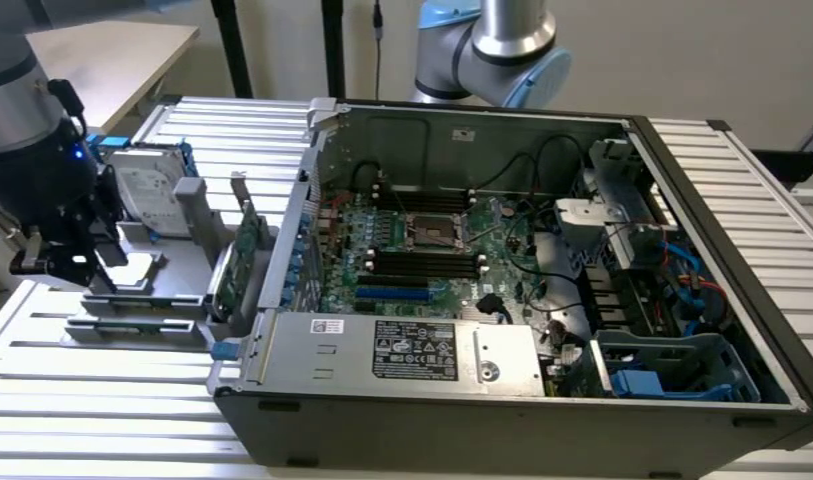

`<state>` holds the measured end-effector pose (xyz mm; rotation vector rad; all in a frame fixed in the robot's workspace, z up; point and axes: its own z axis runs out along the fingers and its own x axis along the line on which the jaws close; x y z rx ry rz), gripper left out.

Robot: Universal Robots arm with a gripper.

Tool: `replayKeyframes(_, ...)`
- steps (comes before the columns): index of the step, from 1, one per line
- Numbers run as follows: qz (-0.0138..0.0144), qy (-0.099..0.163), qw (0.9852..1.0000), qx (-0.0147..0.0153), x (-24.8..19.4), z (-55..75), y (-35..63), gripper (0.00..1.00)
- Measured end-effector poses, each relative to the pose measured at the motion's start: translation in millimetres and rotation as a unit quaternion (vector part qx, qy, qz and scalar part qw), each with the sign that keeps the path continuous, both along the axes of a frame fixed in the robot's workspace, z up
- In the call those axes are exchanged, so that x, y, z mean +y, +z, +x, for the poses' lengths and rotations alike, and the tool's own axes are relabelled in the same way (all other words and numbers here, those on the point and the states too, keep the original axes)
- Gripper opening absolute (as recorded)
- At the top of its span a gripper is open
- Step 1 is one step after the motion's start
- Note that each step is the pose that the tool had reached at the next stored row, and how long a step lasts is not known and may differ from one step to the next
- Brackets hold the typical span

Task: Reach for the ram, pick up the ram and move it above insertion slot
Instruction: 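Pick up the ram and move it above insertion slot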

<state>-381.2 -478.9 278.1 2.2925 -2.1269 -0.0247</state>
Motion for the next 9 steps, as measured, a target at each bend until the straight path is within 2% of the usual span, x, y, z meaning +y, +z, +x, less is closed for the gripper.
replayKeyframes(9,0.0,0.0,1.0,0.0,0.0,0.0,-16.3,0.42)
